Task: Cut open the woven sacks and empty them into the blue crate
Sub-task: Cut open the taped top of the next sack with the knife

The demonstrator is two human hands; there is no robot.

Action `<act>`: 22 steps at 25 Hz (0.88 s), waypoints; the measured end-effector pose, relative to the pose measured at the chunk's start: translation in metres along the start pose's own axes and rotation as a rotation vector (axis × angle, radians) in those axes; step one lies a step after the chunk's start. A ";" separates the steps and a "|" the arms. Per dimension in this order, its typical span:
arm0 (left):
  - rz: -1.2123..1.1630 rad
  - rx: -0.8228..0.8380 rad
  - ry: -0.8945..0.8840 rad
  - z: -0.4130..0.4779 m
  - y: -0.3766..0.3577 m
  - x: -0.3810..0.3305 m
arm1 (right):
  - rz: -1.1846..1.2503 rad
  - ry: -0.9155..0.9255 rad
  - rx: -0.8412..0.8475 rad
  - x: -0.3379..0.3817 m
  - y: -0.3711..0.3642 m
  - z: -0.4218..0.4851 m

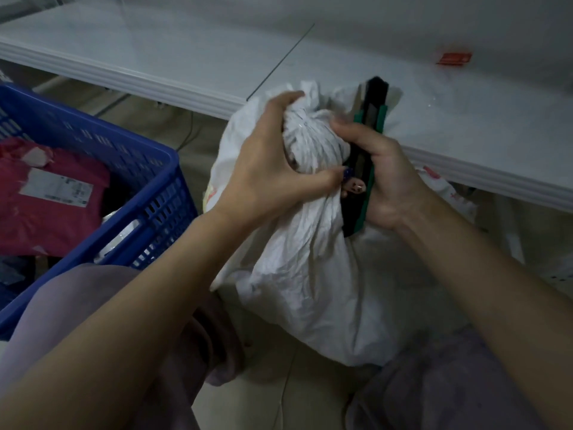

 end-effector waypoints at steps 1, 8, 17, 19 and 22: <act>-0.009 -0.048 -0.054 0.002 0.011 -0.008 | 0.069 0.011 0.035 0.003 -0.011 0.006; -0.004 -0.430 -0.248 -0.007 0.082 -0.033 | 0.304 0.056 0.272 0.010 -0.098 0.022; 0.254 -0.298 0.099 0.009 0.061 0.019 | -0.344 -0.066 0.033 -0.006 -0.034 0.032; 0.378 -0.287 0.072 0.016 0.059 0.023 | -0.442 -0.070 -0.058 0.009 -0.005 0.027; 0.462 -0.290 0.013 0.021 0.060 0.023 | -0.300 -0.087 -0.153 0.026 0.029 0.017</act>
Point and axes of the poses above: each hand's wrist, its own z-axis towards the middle knuckle, its own y-axis out of the back of the hand, x = y × z, the point moved 8 cm from there along z, towards the middle knuckle, and after that the axes turned 8 degrees about y, right-handed, at the moved point
